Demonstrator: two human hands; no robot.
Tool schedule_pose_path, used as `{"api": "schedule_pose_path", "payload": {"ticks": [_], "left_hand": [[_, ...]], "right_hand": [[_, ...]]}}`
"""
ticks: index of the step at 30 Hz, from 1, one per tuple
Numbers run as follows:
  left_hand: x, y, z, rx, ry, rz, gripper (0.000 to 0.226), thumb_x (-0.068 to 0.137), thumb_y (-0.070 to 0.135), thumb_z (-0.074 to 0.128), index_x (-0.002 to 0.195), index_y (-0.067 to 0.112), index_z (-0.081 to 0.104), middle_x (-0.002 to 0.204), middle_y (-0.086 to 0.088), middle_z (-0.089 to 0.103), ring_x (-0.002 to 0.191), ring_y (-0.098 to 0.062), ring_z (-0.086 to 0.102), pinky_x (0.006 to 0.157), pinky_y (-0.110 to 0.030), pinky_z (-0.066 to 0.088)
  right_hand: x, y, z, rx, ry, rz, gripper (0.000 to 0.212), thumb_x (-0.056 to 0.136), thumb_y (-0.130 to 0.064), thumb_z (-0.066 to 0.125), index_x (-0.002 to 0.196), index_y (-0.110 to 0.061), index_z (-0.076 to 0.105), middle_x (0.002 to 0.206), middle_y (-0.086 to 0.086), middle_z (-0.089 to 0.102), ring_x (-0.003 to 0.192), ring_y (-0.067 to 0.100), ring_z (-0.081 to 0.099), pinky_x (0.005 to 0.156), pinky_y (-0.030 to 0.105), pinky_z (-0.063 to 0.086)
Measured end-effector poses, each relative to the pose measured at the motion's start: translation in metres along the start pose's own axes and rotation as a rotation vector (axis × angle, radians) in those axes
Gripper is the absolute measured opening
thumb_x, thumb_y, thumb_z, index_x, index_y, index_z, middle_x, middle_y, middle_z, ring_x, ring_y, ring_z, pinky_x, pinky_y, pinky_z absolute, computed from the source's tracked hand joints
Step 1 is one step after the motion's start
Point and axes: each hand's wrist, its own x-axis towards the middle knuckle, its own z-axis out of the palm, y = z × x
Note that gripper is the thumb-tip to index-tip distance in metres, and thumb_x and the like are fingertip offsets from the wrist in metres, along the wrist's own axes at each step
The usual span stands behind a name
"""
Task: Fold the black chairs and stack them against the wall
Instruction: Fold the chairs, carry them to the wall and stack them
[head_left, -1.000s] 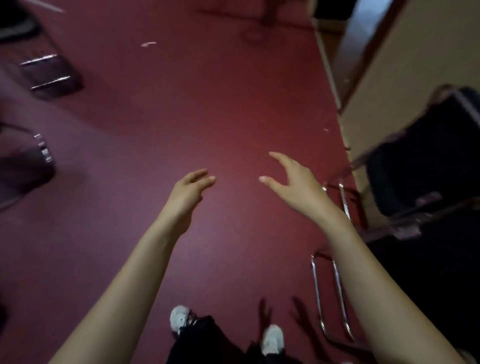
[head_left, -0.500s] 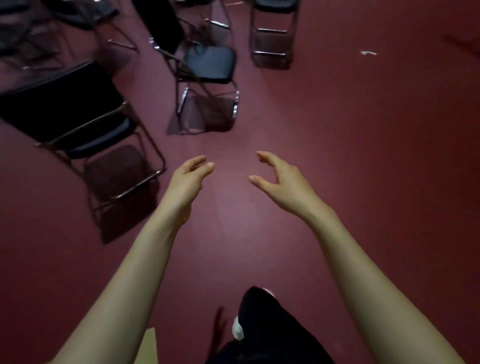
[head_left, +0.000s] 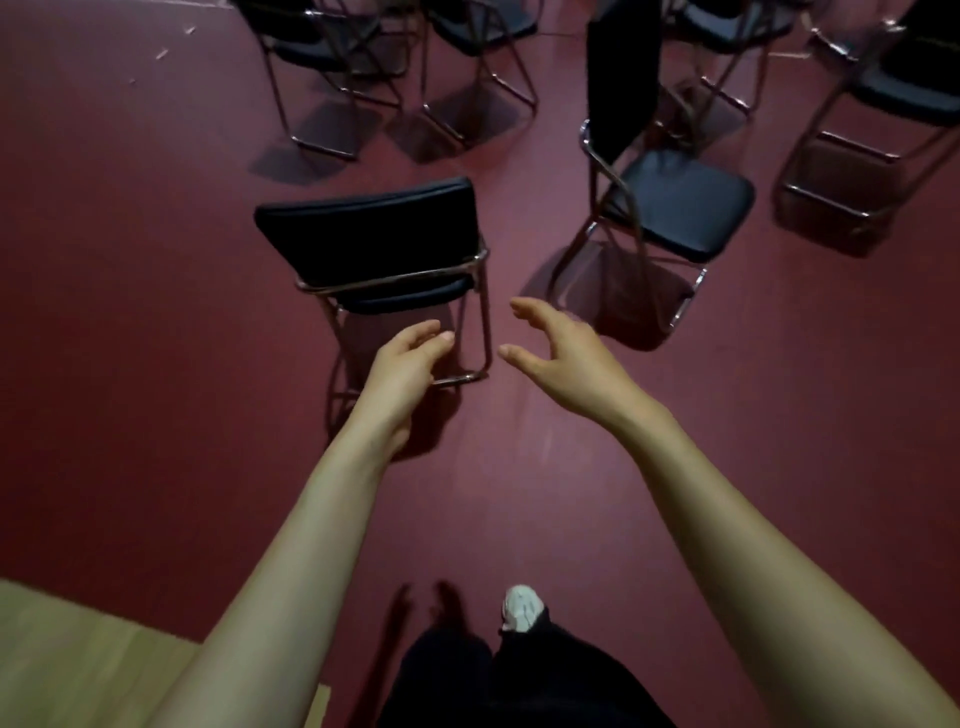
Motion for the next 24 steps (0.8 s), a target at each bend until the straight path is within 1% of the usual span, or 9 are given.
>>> {"api": "schedule_pose_path", "payload": {"ticks": [3, 7, 10, 13, 15, 18, 21, 23, 24], "left_hand": [[0.051, 0.02, -0.014, -0.045, 0.072, 0.009, 0.034, 0.095, 0.015, 0.057, 0.13, 0.013, 0.056, 0.124, -0.002, 0.06, 0.114, -0.011, 0.053, 0.099, -0.03, 0.04], [0.129, 0.048, -0.043, -0.103, 0.142, 0.078, 0.029, 0.097, 0.012, 0.054, 0.125, 0.013, 0.059, 0.119, -0.001, 0.061, 0.113, -0.012, 0.055, 0.091, -0.024, 0.043], [0.198, 0.074, -0.066, -0.098, 0.153, 0.118, 0.027, 0.096, 0.012, 0.055, 0.123, 0.012, 0.06, 0.116, -0.001, 0.062, 0.111, -0.012, 0.056, 0.091, -0.023, 0.043], [0.271, 0.102, -0.089, -0.084, 0.142, 0.108, 0.021, 0.096, 0.014, 0.056, 0.116, 0.016, 0.061, 0.115, 0.0, 0.062, 0.11, -0.012, 0.057, 0.093, -0.024, 0.043], [0.314, 0.118, -0.103, -0.041, 0.138, 0.101, 0.022, 0.096, 0.016, 0.057, 0.117, 0.018, 0.061, 0.117, 0.001, 0.062, 0.108, -0.011, 0.056, 0.092, -0.025, 0.043], [0.377, 0.136, -0.122, 0.049, 0.115, 0.045, 0.035, 0.094, 0.016, 0.059, 0.128, 0.01, 0.057, 0.124, -0.002, 0.06, 0.115, -0.013, 0.055, 0.103, -0.03, 0.042], [0.433, 0.143, -0.135, 0.106, 0.083, -0.038, 0.044, 0.092, 0.013, 0.062, 0.134, 0.006, 0.053, 0.133, -0.01, 0.058, 0.123, -0.021, 0.054, 0.11, -0.04, 0.039], [0.469, 0.148, -0.141, 0.142, 0.054, -0.103, 0.046, 0.092, 0.014, 0.061, 0.137, 0.006, 0.051, 0.135, -0.009, 0.056, 0.123, -0.019, 0.052, 0.108, -0.034, 0.039], [0.488, 0.151, -0.143, 0.156, 0.045, -0.135, 0.046, 0.093, 0.014, 0.061, 0.137, 0.007, 0.05, 0.131, -0.009, 0.056, 0.115, -0.016, 0.054, 0.098, -0.029, 0.043]], "right_hand": [[0.071, -0.008, 0.0, -0.008, -0.012, -0.037, 0.053, 0.092, -0.029, 0.06, 0.14, -0.016, 0.044, 0.14, 0.003, 0.051, 0.129, 0.014, 0.045, 0.097, 0.013, 0.028], [0.165, -0.017, 0.014, -0.014, -0.046, -0.067, 0.049, 0.095, -0.031, 0.056, 0.14, -0.018, 0.045, 0.14, 0.001, 0.051, 0.124, 0.016, 0.05, 0.099, 0.019, 0.032], [0.242, -0.025, 0.03, -0.017, -0.065, -0.088, 0.048, 0.096, -0.032, 0.053, 0.14, -0.018, 0.044, 0.142, 0.001, 0.049, 0.131, 0.014, 0.044, 0.104, 0.021, 0.03], [0.316, -0.036, 0.042, -0.021, -0.062, -0.066, 0.047, 0.096, -0.032, 0.052, 0.14, -0.017, 0.045, 0.141, 0.001, 0.05, 0.131, 0.014, 0.043, 0.101, 0.018, 0.029], [0.363, -0.043, 0.048, -0.043, -0.078, -0.059, 0.047, 0.097, -0.031, 0.052, 0.141, -0.016, 0.044, 0.143, 0.0, 0.048, 0.132, 0.014, 0.042, 0.099, 0.017, 0.028], [0.43, -0.046, 0.058, -0.119, -0.145, -0.014, 0.052, 0.097, -0.032, 0.051, 0.144, -0.014, 0.037, 0.148, 0.003, 0.041, 0.135, 0.018, 0.038, 0.104, 0.022, 0.027], [0.492, -0.037, 0.068, -0.208, -0.227, 0.028, 0.06, 0.097, -0.034, 0.05, 0.147, -0.008, 0.03, 0.153, 0.008, 0.032, 0.142, 0.021, 0.026, 0.113, 0.029, 0.02], [0.531, -0.028, 0.075, -0.251, -0.285, 0.077, 0.064, 0.097, -0.037, 0.05, 0.148, -0.007, 0.027, 0.154, 0.009, 0.03, 0.143, 0.023, 0.021, 0.115, 0.035, 0.02], [0.551, -0.023, 0.079, -0.264, -0.314, 0.105, 0.065, 0.096, -0.038, 0.05, 0.148, -0.007, 0.026, 0.153, 0.01, 0.03, 0.143, 0.024, 0.021, 0.116, 0.037, 0.022]]}}
